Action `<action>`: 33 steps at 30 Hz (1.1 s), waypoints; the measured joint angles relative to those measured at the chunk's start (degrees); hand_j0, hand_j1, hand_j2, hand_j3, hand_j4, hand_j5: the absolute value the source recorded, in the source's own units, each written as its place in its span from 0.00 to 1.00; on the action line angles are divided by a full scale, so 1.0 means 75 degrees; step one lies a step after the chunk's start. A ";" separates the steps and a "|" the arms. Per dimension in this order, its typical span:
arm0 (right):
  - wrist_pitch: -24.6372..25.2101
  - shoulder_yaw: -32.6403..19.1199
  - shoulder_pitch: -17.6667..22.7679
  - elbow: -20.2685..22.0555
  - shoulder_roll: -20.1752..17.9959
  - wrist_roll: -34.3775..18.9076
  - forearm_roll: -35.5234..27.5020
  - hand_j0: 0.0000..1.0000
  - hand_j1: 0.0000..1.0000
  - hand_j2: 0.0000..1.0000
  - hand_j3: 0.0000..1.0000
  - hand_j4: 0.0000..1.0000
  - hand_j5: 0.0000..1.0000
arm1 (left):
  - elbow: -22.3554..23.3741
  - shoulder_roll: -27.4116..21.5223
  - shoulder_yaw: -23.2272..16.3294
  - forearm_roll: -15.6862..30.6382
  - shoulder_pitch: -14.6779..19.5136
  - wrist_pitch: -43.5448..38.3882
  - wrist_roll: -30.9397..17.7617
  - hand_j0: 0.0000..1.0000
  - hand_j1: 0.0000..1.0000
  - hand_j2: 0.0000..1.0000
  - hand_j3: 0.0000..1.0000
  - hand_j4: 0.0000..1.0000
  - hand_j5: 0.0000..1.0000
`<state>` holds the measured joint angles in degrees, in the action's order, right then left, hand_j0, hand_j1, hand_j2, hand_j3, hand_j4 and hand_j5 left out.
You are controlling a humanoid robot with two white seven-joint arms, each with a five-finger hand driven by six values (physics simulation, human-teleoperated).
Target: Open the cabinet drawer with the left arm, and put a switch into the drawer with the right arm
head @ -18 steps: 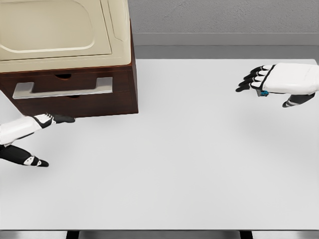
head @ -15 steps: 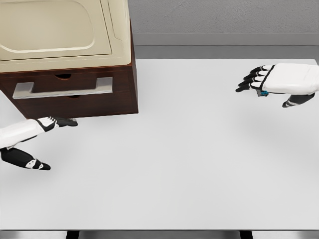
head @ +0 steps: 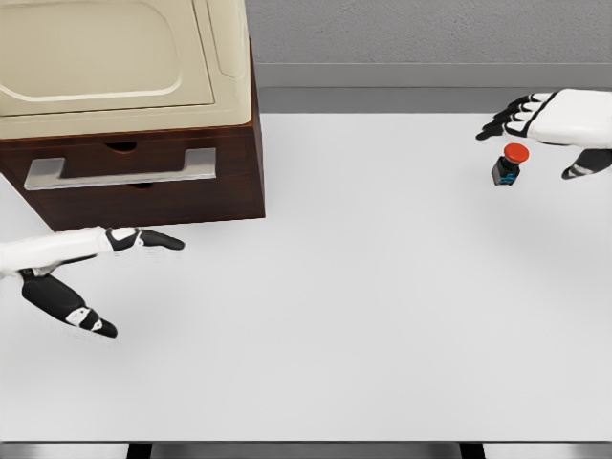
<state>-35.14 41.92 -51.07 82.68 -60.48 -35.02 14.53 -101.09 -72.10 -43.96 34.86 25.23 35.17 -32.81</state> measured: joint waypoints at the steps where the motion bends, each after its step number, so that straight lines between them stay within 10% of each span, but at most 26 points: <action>1: 0.0000 -0.0001 -0.0023 -0.0079 0.0071 0.0000 0.0021 1.00 1.00 1.00 1.00 1.00 1.00 | 0.0001 -0.0051 -0.0022 0.0333 0.0070 -0.0009 -0.0081 1.00 1.00 1.00 1.00 1.00 1.00; 7: -0.0001 -0.0004 -0.0070 -0.0560 0.0580 -0.0001 0.0420 1.00 1.00 1.00 1.00 1.00 1.00 | 0.0010 -0.0160 0.0085 0.1145 0.0820 -0.1055 -0.0264 1.00 1.00 1.00 1.00 1.00 1.00; 33: 0.0000 0.0066 -0.0656 -0.3315 0.2163 0.0000 0.2311 1.00 1.00 1.00 1.00 1.00 1.00 | 0.0682 0.0207 0.0591 -0.0329 0.1102 -0.3097 -0.0304 1.00 1.00 1.00 1.00 1.00 1.00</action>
<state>-35.14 42.42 -55.99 57.82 -44.26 -35.02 31.86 -95.97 -70.55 -39.53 32.40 33.49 11.94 -35.09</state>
